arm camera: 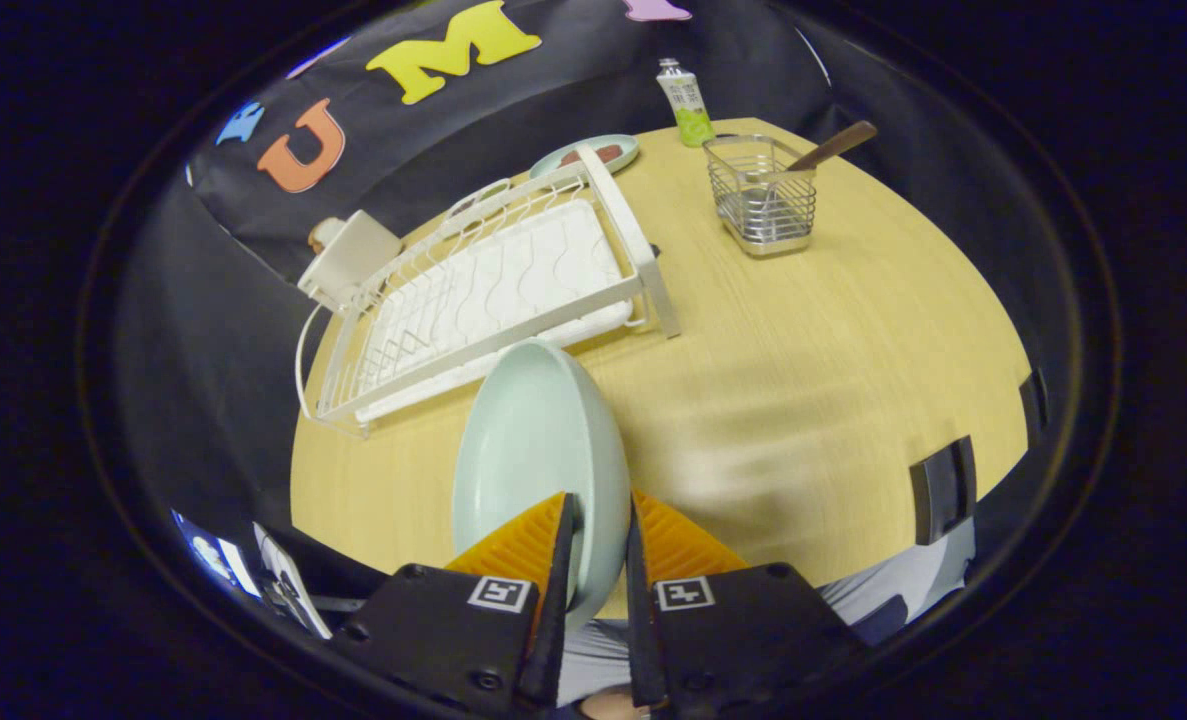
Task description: Take the plate from the dish rack, then take the spoon from the basket and place it into the plate.
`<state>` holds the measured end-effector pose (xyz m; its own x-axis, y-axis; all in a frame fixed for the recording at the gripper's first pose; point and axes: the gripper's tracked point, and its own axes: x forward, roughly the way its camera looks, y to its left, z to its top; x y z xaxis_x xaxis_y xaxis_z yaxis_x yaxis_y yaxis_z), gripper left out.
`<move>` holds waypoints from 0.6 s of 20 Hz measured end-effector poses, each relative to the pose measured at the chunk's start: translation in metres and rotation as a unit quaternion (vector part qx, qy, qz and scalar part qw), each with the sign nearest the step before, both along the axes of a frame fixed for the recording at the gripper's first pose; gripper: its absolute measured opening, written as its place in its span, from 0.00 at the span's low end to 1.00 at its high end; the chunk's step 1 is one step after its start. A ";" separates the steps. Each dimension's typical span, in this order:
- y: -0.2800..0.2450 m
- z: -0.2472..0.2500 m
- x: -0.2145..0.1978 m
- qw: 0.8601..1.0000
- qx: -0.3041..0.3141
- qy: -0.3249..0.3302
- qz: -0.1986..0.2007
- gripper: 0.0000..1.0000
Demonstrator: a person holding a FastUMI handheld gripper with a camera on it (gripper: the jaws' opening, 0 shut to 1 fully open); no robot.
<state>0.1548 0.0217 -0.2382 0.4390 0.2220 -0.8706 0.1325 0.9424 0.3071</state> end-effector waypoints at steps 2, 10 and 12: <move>-0.003 -0.007 0.000 1.000 0.007 0.006 -0.008 0.39; -0.033 0.008 0.019 0.993 -0.067 -0.097 -0.008 0.78; -0.039 0.014 0.025 0.987 -0.092 -0.130 -0.006 0.97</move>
